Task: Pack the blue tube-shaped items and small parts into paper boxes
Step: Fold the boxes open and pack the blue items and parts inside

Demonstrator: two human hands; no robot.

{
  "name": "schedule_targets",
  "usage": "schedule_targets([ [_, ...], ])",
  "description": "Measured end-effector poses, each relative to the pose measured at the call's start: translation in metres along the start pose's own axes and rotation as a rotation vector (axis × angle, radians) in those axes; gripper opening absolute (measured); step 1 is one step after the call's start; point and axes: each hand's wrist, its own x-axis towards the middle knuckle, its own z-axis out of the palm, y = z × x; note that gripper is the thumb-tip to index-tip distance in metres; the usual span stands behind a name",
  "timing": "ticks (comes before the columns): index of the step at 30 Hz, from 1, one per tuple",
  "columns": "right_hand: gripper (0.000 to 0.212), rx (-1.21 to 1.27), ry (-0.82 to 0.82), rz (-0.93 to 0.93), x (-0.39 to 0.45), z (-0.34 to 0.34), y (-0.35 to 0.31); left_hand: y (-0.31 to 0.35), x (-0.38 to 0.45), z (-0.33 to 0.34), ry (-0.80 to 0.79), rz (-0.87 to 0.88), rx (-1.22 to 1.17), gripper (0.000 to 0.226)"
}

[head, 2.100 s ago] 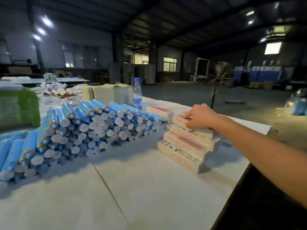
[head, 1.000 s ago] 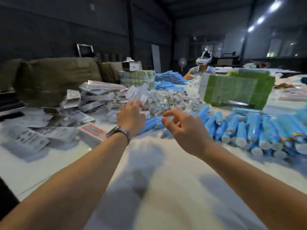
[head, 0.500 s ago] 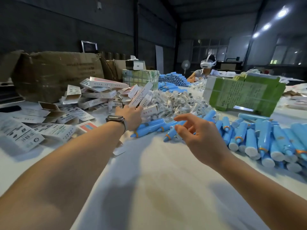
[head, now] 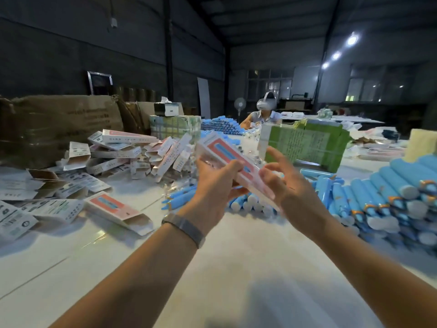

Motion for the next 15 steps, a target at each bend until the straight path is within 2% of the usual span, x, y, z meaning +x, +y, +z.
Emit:
schedule_targets([
  [3, 0.072, -0.153, -0.092, -0.019, -0.008, -0.017, -0.001, -0.011, -0.017, 0.011, 0.053, -0.103, -0.243, 0.082],
  [6, 0.054, -0.282, -0.212, 0.003, -0.006, -0.033, -0.007, -0.012, -0.024, 0.019, 0.159, -0.186, -0.284, 0.088],
  [8, 0.037, -0.357, -0.225, 0.029, -0.004, -0.044, -0.012, -0.019, -0.027, 0.018, 0.166, -0.108, 0.013, 0.092],
  [10, 0.035, -0.409, -0.211, 0.031, -0.004, -0.056, -0.016, -0.028, -0.034, 0.013, 0.121, 0.112, 0.492, 0.082],
  [11, 0.038, -0.433, -0.226, 0.011, -0.004, -0.062, -0.018, -0.03, -0.039, 0.01, 0.073, 0.21, 0.647, 0.073],
  [12, 0.042, -0.456, -0.256, -0.022, -0.006, -0.067, -0.02, -0.032, -0.043, 0.009, 0.006, 0.268, 0.726, 0.07],
  [15, 0.051, -0.587, -0.344, -0.155, -0.01, -0.076, -0.024, -0.041, -0.049, 0.008, -0.18, 0.316, 0.981, 0.079],
])
